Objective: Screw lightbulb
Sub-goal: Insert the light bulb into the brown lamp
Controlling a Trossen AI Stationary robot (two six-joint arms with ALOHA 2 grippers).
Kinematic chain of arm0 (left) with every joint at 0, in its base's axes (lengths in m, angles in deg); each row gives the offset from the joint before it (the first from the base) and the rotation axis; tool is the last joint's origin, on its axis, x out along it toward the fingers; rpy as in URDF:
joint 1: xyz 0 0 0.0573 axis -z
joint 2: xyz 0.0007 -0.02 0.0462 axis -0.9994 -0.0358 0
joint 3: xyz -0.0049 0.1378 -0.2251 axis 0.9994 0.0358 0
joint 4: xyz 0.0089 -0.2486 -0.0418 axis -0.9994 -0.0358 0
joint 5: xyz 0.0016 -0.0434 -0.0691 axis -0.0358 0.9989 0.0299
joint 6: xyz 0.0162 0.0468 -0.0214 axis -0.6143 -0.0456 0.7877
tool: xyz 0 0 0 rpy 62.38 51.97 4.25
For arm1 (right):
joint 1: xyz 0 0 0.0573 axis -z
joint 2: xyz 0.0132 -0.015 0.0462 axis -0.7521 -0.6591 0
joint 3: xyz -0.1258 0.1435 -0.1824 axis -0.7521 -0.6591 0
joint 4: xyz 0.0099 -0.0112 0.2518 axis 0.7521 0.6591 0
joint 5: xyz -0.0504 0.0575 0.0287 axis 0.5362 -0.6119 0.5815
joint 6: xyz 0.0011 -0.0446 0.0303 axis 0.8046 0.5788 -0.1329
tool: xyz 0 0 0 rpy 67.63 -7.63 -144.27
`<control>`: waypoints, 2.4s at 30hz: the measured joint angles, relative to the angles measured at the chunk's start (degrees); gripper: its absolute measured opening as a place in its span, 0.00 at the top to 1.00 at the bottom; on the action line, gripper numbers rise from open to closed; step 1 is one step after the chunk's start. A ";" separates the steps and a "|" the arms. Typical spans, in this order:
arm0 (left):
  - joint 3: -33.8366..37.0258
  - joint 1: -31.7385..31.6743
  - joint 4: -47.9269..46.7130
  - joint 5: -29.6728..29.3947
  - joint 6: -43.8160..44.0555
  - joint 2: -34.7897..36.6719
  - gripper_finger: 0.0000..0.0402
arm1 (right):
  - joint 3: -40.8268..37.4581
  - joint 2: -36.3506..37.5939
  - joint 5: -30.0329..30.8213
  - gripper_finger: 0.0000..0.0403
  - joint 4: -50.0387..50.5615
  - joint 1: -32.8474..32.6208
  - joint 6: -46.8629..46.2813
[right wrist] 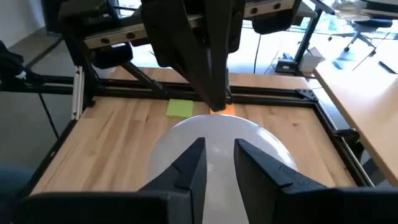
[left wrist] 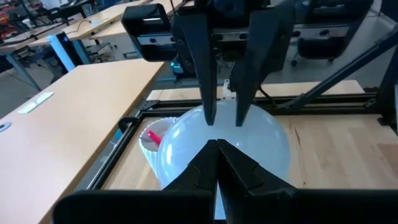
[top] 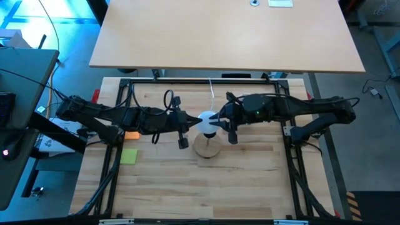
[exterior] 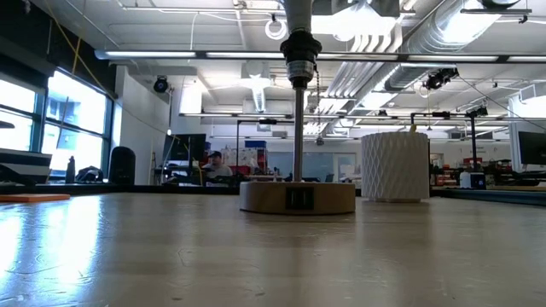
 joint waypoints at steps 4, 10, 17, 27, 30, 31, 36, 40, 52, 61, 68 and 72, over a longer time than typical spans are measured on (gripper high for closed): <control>0.00 0.02 -0.13 0.18 -0.07 0.00 1.00 | 0.00 0.00 0.30 0.81 1.32 -0.15 -1.40; 0.00 0.69 -2.31 -0.90 -0.09 0.34 1.00 | -0.17 0.26 4.37 0.81 0.84 -0.76 -1.32; 0.90 4.29 -13.73 -12.94 5.36 2.57 1.00 | -0.26 1.30 4.46 0.81 2.07 -0.76 -1.39; 26.04 3.45 19.16 -5.38 7.04 1.45 0.99 | -0.31 2.29 3.84 0.81 2.45 -0.74 -2.36; 31.98 1.86 37.06 -3.90 3.61 0.25 0.95 | -0.32 2.20 3.38 0.81 2.12 -0.74 -2.93; 32.96 1.29 41.06 -3.16 2.92 0.03 0.92 | -0.33 2.19 3.34 0.81 2.05 -0.74 -2.92; 33.82 -1.96 50.75 5.43 2.01 -0.61 0.73 | -0.35 2.16 3.32 0.81 1.57 -0.74 -2.81; 33.81 -4.09 53.89 12.79 3.34 -2.94 0.54 | -0.37 2.14 3.22 0.81 1.24 -0.74 -2.73; 28.76 -5.07 64.18 11.30 4.88 -13.86 0.35 | -0.37 2.16 3.15 0.81 0.76 -0.72 -2.49; 23.12 -5.05 56.64 8.48 4.50 -15.49 0.53 | -0.37 2.19 3.17 0.81 0.84 -0.72 -2.69; 22.90 -5.05 50.23 8.72 5.28 -12.13 0.66 | -0.37 2.10 3.08 0.81 0.18 -0.74 -1.48; 20.97 -5.05 45.37 8.95 4.85 -11.32 0.66 | -0.37 2.17 3.08 0.80 -0.45 -0.99 1.85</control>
